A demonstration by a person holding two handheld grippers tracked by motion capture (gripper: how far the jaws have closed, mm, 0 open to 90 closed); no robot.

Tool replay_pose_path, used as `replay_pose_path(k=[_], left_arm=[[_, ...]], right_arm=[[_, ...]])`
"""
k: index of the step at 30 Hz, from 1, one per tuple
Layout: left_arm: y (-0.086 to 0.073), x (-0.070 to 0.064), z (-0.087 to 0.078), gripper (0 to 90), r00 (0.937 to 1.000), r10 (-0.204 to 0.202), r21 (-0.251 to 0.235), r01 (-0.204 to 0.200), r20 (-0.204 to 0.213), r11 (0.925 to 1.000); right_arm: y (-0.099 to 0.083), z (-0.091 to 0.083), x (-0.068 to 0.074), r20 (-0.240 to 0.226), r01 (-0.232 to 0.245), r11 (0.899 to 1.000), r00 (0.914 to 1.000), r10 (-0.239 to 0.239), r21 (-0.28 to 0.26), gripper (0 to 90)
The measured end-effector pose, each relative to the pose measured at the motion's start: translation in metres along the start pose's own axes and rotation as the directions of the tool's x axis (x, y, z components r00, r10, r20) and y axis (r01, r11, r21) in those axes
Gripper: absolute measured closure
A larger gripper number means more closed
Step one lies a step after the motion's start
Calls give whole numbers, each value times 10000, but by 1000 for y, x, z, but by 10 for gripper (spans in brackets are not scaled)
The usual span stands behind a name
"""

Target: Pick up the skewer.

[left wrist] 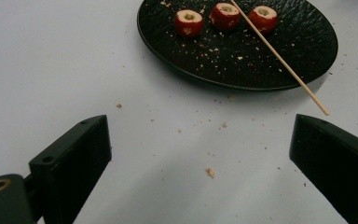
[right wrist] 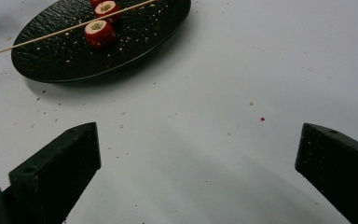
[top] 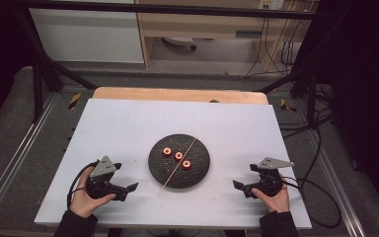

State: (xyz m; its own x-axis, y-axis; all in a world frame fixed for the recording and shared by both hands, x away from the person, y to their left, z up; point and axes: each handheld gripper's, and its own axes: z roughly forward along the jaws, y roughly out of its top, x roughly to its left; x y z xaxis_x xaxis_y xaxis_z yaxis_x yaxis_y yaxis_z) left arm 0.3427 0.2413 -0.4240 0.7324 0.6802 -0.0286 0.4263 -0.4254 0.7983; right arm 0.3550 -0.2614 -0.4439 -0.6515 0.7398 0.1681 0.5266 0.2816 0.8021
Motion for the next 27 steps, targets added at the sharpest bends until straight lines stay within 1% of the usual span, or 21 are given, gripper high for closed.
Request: replay_pose_path(k=[5,15,21,23,27], left_arm=[[9,-5,3,59,10000,36,14,-36,2,10000],[30,-15,17,73,9998,-172,327,169,91,9993],[41,-22,26,86,9997,-162,505,153,186,9986],[45,-25,30,92,9998,-84,571,73,190,9983],[51,-30,38,109,9994,-118,706,94,332,9975]], right_arm=[[0,1,0,-7,12,10000,10000,-12,45,8],[0,1,0,-11,-4,10000,10000,4,51,8],[0,1,0,-20,-14,10000,10000,14,81,8],[0,1,1,-24,-36,9999,10000,36,102,8],[0,1,0,-33,-25,10000,10000,25,93,8]])
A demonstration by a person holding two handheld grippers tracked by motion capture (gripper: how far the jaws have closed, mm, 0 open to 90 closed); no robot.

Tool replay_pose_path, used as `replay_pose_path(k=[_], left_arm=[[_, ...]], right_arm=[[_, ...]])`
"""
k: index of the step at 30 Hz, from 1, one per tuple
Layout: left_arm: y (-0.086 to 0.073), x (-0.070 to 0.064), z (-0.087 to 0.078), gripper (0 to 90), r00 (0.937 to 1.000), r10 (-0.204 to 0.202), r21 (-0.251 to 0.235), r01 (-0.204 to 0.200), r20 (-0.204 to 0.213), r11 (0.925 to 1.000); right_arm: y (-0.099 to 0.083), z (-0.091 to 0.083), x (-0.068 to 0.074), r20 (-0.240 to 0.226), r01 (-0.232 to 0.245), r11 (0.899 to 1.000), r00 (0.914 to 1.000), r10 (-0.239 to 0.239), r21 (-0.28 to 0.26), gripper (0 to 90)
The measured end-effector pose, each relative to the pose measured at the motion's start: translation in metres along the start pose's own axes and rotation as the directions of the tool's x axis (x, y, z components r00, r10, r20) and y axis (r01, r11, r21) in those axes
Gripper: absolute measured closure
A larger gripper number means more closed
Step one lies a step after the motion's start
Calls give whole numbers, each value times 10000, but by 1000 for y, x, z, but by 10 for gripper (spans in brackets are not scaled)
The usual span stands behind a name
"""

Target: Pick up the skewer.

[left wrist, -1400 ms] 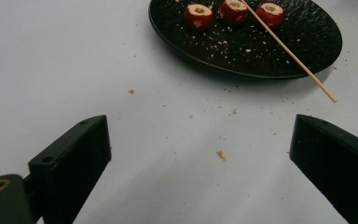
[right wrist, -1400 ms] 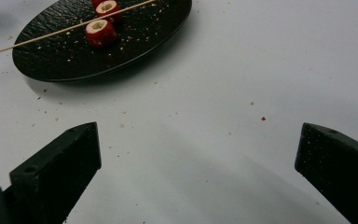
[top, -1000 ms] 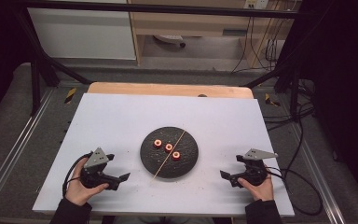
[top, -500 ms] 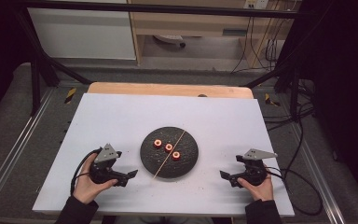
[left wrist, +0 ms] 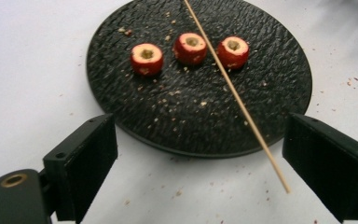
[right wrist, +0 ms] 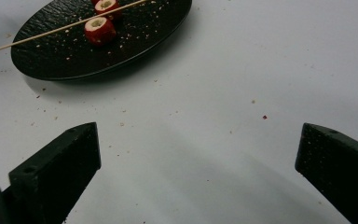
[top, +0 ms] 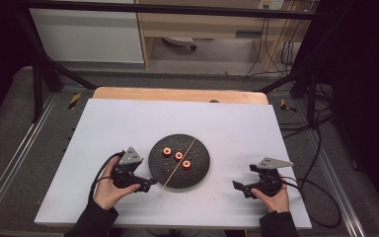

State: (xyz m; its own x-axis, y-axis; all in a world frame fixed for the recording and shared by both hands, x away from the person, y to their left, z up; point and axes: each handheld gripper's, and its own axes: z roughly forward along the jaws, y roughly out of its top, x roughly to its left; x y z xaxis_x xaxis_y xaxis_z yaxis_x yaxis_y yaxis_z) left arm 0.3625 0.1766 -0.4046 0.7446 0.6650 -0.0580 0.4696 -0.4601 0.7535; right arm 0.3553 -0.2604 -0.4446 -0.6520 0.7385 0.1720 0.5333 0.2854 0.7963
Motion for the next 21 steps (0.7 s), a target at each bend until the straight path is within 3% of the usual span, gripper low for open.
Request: replay_pose_path(k=[14,21], left_arm=[[19,-17,26,268,9997,-132,743,117,197,9972],[25,-28,40,351,9999,-145,1101,153,-88,9938]], right_arm=[[0,0,0,-63,-12,10000,10000,12,18,8],[0,0,0,-80,-47,10000,10000,47,24,8]])
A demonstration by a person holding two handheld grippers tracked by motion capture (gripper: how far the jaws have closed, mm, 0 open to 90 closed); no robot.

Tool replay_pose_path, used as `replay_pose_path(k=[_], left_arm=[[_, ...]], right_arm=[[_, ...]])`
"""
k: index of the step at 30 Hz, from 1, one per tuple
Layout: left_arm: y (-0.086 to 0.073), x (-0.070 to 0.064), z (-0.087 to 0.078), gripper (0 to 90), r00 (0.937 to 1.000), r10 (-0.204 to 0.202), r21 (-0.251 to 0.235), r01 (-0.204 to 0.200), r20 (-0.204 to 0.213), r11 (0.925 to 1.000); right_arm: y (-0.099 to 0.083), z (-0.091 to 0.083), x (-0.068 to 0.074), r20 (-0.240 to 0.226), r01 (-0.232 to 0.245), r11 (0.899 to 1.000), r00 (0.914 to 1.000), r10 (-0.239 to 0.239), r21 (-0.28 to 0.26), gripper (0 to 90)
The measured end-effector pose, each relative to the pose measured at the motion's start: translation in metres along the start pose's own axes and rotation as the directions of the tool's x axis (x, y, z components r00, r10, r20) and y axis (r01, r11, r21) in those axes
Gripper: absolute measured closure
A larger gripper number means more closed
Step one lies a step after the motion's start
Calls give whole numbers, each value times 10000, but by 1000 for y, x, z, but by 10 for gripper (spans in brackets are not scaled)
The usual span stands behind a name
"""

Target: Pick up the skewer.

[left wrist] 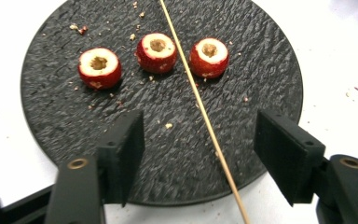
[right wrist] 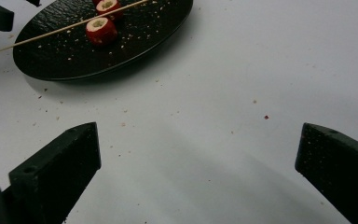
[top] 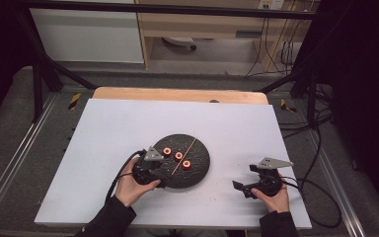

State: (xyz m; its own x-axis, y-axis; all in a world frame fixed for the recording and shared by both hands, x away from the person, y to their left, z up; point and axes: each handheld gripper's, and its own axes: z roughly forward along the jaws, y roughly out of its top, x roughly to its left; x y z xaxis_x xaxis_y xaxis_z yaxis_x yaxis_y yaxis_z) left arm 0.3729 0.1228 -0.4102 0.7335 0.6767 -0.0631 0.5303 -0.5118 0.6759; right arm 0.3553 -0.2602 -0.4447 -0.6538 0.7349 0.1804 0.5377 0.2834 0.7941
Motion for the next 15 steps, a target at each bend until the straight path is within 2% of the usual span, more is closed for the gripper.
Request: replay_pose_path(k=[4,10,15], left_arm=[[3,-5,6,448,9996,-112,139,116,-257,9998],[10,-12,14,538,9983,-155,398,177,-553,9991],[15,-15,19,624,9981,-155,665,194,-590,9976]], right_arm=[[0,0,0,15,55,10000,10000,-55,-15,8],[0,0,0,3,20,10000,10000,-20,13,8],[0,0,0,-11,20,10000,10000,-20,33,8]])
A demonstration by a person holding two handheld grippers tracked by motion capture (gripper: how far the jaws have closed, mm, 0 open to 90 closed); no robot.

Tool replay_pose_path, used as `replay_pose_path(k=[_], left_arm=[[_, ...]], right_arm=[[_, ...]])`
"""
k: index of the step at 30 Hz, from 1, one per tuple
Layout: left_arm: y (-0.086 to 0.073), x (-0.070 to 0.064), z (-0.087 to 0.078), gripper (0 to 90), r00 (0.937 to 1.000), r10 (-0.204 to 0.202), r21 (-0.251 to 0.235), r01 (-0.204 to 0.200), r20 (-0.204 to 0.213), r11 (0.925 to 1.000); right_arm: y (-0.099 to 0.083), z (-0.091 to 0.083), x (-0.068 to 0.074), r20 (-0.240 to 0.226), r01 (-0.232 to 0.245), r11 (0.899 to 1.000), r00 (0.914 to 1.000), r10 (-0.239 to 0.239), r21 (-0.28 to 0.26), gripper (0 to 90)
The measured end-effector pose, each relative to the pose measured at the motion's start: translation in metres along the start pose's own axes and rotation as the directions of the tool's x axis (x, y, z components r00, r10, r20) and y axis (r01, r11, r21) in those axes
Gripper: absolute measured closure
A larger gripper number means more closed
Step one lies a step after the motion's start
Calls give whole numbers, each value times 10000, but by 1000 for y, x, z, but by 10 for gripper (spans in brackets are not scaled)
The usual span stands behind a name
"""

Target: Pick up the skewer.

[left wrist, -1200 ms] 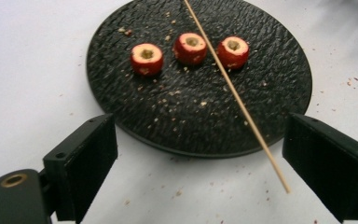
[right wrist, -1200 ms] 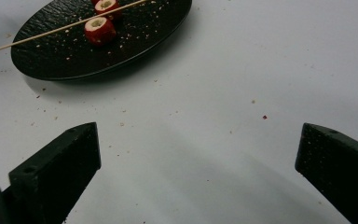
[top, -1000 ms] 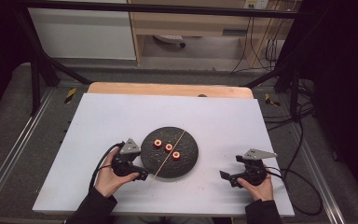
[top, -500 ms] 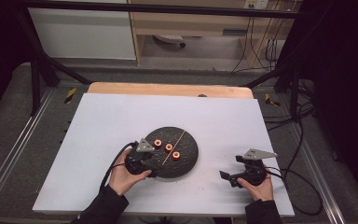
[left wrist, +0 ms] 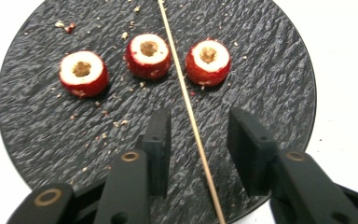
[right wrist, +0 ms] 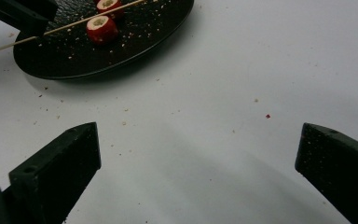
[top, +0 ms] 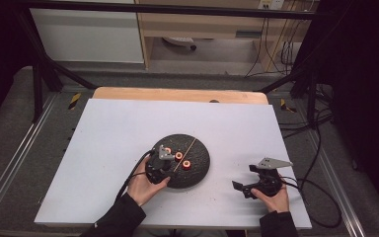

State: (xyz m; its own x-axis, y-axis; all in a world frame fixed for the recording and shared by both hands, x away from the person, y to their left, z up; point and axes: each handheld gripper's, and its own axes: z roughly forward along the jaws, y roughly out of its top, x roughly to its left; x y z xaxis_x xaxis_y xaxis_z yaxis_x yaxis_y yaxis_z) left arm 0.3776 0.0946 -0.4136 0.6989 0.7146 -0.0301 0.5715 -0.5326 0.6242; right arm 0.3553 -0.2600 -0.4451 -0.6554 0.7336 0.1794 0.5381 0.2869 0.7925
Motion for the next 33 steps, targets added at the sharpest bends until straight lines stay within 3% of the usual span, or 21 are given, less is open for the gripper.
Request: replay_pose_path(k=[12,33], left_arm=[[3,-2,8,742,10000,-20,986,28,-87,9951],[1,-5,9,881,9970,-274,1080,351,-719,9935]], right_arm=[[0,0,0,-23,3,10000,10000,-3,12,8],[0,1,0,-56,0,10000,10000,1,54,8]])
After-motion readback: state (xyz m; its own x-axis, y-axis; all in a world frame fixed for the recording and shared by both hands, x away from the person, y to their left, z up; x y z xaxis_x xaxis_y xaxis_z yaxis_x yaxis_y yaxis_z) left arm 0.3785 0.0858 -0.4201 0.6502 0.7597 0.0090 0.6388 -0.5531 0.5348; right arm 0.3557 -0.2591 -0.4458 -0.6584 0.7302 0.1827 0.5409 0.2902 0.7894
